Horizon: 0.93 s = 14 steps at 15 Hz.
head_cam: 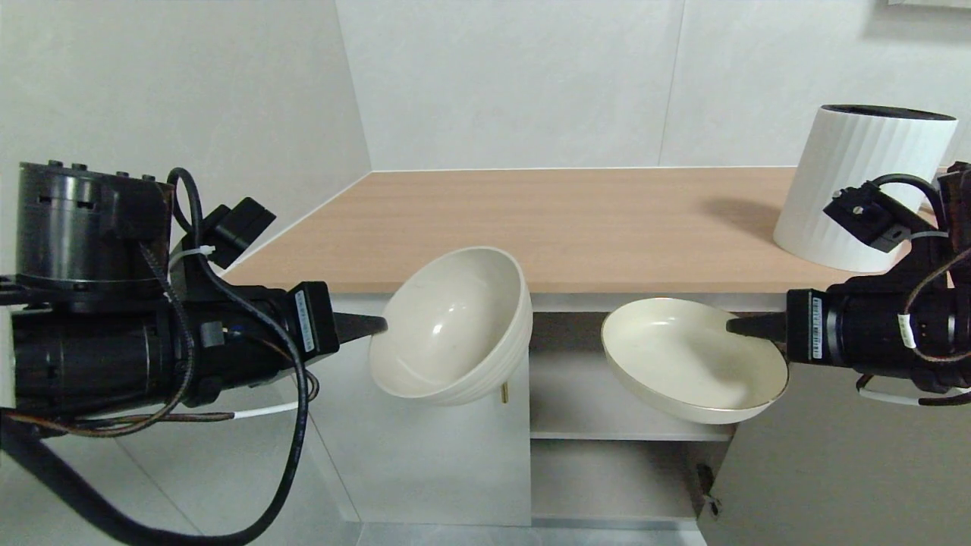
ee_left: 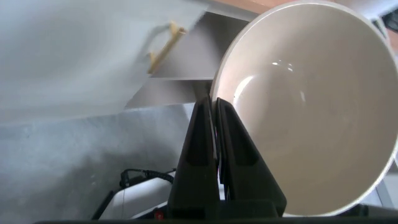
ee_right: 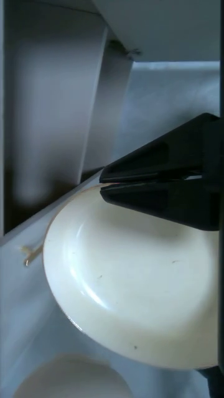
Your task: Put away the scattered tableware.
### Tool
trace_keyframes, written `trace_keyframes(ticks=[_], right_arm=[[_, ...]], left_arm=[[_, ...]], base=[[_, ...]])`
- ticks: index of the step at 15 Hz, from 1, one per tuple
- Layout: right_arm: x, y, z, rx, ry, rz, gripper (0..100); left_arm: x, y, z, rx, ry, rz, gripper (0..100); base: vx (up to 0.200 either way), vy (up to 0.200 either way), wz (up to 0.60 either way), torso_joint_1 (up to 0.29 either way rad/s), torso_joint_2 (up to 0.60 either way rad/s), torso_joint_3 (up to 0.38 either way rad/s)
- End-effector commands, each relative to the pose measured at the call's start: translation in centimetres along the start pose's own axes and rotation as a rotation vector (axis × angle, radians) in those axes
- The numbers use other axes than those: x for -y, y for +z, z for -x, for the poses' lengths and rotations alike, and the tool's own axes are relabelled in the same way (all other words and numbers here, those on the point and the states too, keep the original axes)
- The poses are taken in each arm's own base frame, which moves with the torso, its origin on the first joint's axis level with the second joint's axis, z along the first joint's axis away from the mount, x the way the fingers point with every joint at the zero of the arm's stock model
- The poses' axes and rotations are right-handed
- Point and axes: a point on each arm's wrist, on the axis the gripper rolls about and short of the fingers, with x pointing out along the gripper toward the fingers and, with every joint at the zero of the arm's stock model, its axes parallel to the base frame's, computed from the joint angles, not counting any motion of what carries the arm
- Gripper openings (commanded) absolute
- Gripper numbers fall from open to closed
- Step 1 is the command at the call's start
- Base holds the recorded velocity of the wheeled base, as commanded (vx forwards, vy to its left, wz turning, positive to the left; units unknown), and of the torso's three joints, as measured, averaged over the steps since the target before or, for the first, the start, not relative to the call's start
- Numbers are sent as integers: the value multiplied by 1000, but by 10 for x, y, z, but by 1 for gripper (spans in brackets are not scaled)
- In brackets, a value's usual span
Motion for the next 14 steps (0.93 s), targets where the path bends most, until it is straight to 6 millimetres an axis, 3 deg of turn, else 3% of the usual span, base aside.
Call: trace_keyframes(ticks=[1, 9, 14], right_arm=[[1, -2, -7, -21, -8, -2, 0], [3, -5, -19, -51, -28, -5, 0], [4, -7, -23, -65, -33, -6, 0]], left_arm=[[0, 0, -1, -4, 0, 1, 0], [-3, -1, -7, -19, 11, 5, 0], [-4, -4, -13, -37, 18, 7, 0]], base=[[0, 0, 0, 0, 0, 0], [0, 0, 0, 0, 0, 0], [0, 0, 0, -109, 358, 243]])
